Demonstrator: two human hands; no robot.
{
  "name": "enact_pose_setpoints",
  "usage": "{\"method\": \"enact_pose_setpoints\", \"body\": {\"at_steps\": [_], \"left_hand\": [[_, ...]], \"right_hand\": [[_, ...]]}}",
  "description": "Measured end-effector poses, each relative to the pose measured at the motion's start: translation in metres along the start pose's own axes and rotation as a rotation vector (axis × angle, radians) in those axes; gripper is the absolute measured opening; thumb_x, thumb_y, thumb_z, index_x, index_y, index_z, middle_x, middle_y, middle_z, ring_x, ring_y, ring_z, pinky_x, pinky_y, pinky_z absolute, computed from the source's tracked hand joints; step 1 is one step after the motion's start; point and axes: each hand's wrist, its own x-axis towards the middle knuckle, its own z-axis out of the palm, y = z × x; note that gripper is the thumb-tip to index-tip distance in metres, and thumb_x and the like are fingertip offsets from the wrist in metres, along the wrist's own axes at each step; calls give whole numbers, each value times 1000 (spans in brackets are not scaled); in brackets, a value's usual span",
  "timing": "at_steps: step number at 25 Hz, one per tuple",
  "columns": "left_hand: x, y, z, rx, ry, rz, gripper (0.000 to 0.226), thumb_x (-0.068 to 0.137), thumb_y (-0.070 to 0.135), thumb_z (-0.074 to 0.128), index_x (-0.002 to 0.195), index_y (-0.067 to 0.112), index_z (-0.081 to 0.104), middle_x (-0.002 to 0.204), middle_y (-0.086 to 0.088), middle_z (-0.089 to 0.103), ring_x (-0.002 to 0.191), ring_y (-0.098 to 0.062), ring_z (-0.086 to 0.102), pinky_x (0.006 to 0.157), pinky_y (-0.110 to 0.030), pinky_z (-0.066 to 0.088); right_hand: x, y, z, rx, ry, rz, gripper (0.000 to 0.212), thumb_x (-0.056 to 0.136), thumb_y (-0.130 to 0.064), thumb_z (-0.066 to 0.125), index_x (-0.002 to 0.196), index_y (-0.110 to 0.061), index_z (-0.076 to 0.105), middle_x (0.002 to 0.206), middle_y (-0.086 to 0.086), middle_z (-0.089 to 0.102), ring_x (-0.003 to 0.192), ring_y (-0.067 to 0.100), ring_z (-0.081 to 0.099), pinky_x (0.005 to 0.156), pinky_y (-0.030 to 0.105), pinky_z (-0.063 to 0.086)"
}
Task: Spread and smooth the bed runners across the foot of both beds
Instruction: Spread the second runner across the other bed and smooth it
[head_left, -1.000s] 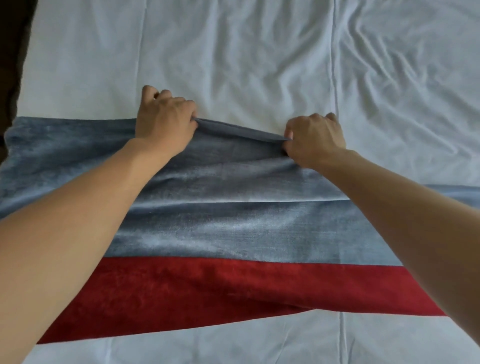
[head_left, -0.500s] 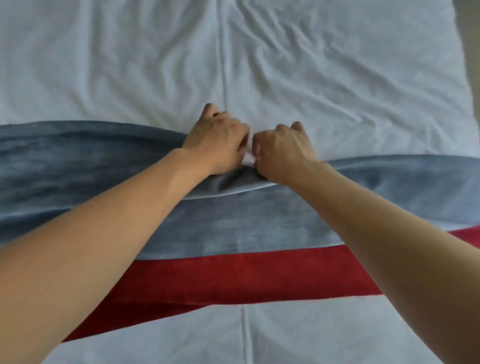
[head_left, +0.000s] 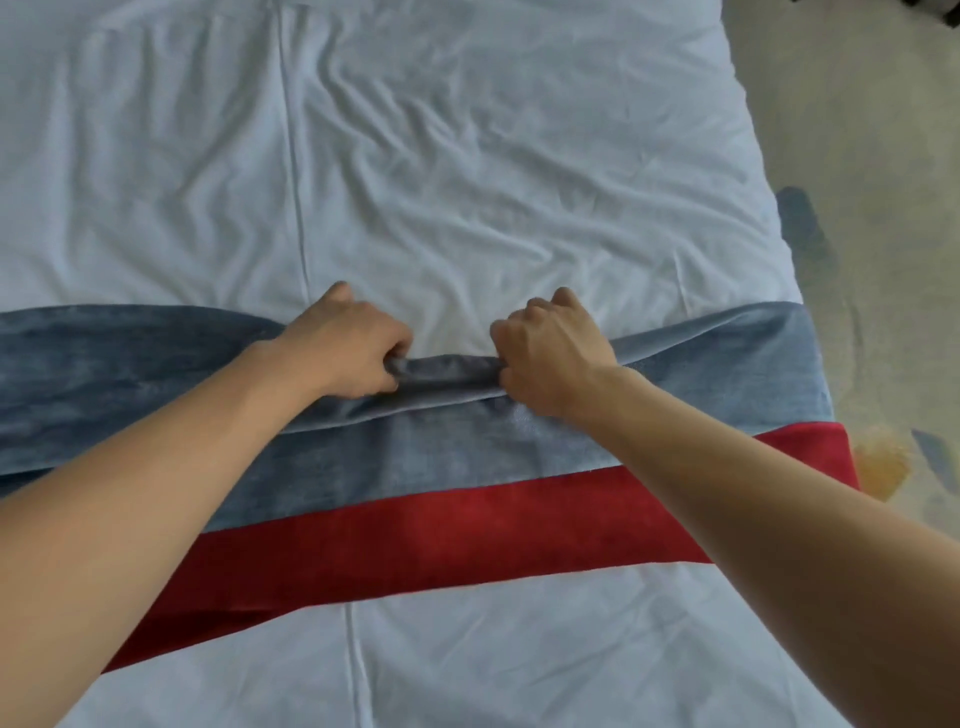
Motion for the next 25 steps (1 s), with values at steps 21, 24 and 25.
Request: {"method": "enact_pose_setpoints", "body": {"at_steps": [21, 24, 25], "left_hand": [[-4, 7, 9, 49, -562, -61, 27, 73, 52, 51, 78, 27, 58, 87, 8, 58, 94, -22, 47, 110, -47, 28], [-8, -2, 2, 49, -591, -185, 32, 66, 56, 51, 77, 27, 57, 86, 5, 57, 94, -22, 54, 104, -44, 37], [-12, -4, 0, 27, -599, -221, 31, 65, 54, 54, 78, 26, 58, 87, 4, 59, 90, -20, 57, 95, -40, 44]], "right_hand": [[-4, -44, 3, 28, -308, 26, 13, 85, -26, 56, 93, -33, 64, 95, -8, 68, 93, 14, 62, 101, 38, 39], [-2, -39, 8, 2, -207, 17, 11, 87, -22, 54, 87, -26, 64, 85, -2, 67, 81, 19, 60, 99, 37, 39], [-2, -37, 9, 6, -176, 20, 10, 88, -23, 54, 85, -25, 64, 83, -1, 67, 79, 20, 60, 98, 37, 39]]}}
